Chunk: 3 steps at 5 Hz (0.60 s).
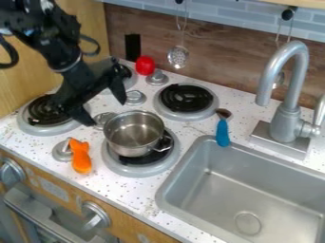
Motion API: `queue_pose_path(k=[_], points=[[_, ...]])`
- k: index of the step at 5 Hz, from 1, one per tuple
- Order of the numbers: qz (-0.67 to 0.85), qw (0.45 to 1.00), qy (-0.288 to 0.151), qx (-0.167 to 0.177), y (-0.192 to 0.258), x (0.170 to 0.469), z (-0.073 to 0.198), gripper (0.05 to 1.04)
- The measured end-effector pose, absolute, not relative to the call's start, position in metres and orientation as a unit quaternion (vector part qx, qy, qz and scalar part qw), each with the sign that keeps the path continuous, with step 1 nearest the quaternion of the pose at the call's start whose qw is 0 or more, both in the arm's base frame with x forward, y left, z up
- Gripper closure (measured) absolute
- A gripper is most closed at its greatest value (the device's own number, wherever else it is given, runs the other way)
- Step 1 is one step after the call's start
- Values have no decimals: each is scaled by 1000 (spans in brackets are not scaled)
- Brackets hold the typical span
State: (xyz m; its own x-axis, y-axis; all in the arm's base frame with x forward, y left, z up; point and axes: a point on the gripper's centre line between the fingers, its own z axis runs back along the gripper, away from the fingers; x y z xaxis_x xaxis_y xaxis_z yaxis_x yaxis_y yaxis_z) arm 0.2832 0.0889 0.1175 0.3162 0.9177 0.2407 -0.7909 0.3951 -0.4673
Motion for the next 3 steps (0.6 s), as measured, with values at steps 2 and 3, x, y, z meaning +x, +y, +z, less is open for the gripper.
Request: queue_pose_path(k=[2, 3], points=[[601, 767, -206, -86, 106, 295, 86, 82], [614, 767, -174, -67, 107, 297, 80, 82]])
